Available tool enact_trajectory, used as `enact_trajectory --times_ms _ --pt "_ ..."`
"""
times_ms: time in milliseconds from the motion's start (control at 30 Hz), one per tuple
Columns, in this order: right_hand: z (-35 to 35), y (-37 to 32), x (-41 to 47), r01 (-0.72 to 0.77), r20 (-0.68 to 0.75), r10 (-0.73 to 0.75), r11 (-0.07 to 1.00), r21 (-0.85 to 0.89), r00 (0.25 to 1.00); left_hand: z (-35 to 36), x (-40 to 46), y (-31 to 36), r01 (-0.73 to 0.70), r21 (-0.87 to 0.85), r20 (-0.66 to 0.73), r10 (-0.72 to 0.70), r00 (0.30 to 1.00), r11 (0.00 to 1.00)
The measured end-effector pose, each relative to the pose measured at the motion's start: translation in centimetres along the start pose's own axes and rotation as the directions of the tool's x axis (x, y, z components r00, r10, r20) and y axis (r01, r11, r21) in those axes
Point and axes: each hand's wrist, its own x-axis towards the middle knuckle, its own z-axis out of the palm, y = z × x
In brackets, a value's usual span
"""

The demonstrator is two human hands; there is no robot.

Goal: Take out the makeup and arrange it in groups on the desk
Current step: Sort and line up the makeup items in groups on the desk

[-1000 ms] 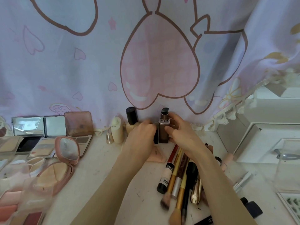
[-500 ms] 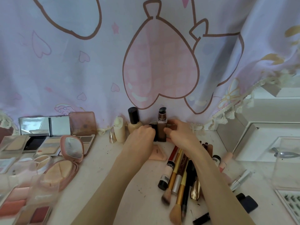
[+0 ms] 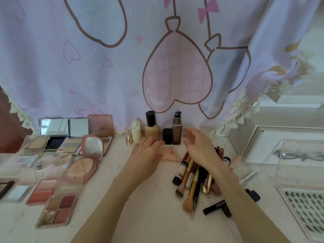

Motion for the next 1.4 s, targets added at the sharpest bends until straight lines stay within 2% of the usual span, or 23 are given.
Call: enact_trajectory --times_ms 133,233,333,433,600,700,800,867,900,967,1033,1100,1167,1233,1333,1400 --pt "1.5 0.7 -3.0 0.237 0.175 -0.196 0.937 -0.257 0.965 0.9 -2.4 -1.3 0.115 0.006 0.054 -0.115 0.992 0.993" --pt "2.0 1.2 -4.1 0.325 0.243 -0.237 0.835 -0.444 0.941 1.2 -2.9 -1.6 0.152 -0.034 0.017 -0.152 0.988 0.988" --pt "1.6 1.6 -4.4 0.291 0.206 -0.217 0.838 -0.461 0.954 1.2 -2.9 -1.7 0.191 -0.111 0.016 -0.191 0.982 0.975" --pt "1.6 2.4 -4.3 0.292 0.173 -0.237 0.826 -0.482 0.956 1.5 -3.1 -2.0 0.201 -0.339 0.028 -0.204 0.979 0.919" --pt "1.6 3.1 -4.3 0.257 0.079 -0.249 0.854 -0.453 0.965 1.3 -3.4 -1.6 0.162 -0.439 -0.096 -0.225 0.97 0.884" --pt "1.5 3.5 -4.2 0.24 0.068 -0.234 0.865 -0.441 0.97 0.9 -3.6 -1.4 0.113 -0.55 -0.153 -0.233 0.96 0.828" --pt "1.1 3.3 -4.5 0.175 -0.004 -0.185 0.939 -0.296 0.983 0.2 -3.6 -0.5 0.045 -0.647 -0.173 -0.204 0.964 0.762" --pt "0.5 2.4 -4.9 0.09 -0.111 -0.089 0.996 -0.002 0.99 -0.4 -3.8 0.3 -0.026 -0.699 -0.21 -0.17 0.963 0.715" --pt "0.2 1.9 -5.1 0.031 -0.137 -0.004 0.979 0.201 0.991 -0.6 -3.8 0.7 -0.064 -0.723 -0.228 -0.15 0.962 0.688" --pt "-0.6 0.9 -5.2 -0.096 -0.036 0.144 0.806 0.584 0.989 -0.9 -4.0 1.4 -0.13 -0.751 -0.251 -0.098 0.963 0.647" --pt "-1.3 0.3 -5.5 -0.224 0.144 0.183 0.557 0.8 0.972 -0.9 -4.1 2.0 -0.181 -0.727 -0.263 -0.026 0.964 0.662" --pt "-1.7 0.1 -5.8 -0.337 0.283 0.191 0.396 0.854 0.94 -0.6 -4.0 2.2 -0.22 -0.644 -0.29 0.033 0.957 0.733" --pt "-1.9 0.2 -5.9 -0.402 0.353 0.196 0.358 0.843 0.915 -0.4 -3.9 2.1 -0.245 -0.53 -0.313 0.081 0.946 0.812" --pt "-1.8 0.2 -5.9 -0.415 0.37 0.189 0.369 0.832 0.91 -0.2 -4.0 1.9 -0.251 -0.446 -0.333 0.101 0.938 0.859" --pt "-0.9 0.2 -6.1 -0.397 0.366 0.164 0.502 0.769 0.916 -0.4 -4.3 2.1 -0.162 -0.488 -0.346 -0.02 0.938 0.858" --pt "-0.4 0.1 -6.3 -0.402 0.377 0.153 0.494 0.771 0.913 -0.7 -4.4 2.2 -0.157 -0.494 -0.362 -0.039 0.931 0.855"
